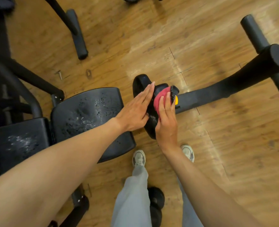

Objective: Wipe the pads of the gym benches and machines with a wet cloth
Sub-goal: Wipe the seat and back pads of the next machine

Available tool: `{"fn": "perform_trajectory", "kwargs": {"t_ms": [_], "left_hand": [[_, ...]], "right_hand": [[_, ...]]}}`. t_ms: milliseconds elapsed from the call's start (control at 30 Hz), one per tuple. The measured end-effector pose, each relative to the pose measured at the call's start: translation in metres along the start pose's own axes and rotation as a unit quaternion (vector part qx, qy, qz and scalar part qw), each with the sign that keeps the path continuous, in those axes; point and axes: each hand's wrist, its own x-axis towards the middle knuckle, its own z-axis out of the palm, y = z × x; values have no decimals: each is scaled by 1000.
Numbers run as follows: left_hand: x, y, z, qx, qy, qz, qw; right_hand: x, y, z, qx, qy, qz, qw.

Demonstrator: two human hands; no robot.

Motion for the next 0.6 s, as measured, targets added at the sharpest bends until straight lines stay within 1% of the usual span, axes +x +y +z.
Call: {"fn": "perform_trajectory", "kwargs": {"t_ms": [133,200,300,367,433,500,600], "left_hand": [[-2,-4,4,-4,18,20,1000],[-1,-12,7,-8,34,40,999],[2,-22,16,-33,55,64,996],[-1,-28,28,-48,80,85,992],[-7,-34,44,-71,116,97,986],[-10,-39,60,-80,148,98,981],[-9,-52,70,-87,196,83,973]], "right_hand": [[-45,9,28,-20,-3,36,999],[-46,6,39,-15,16,45,999],[-41,-2,46,-9,88,55,995],[-33,-3,49,-7,139,52,989],[-20,-2,54,-9,174,43,984],[-16,6,60,-30,178,22,983],[-35,26,71,-54,138,5,989]]}}
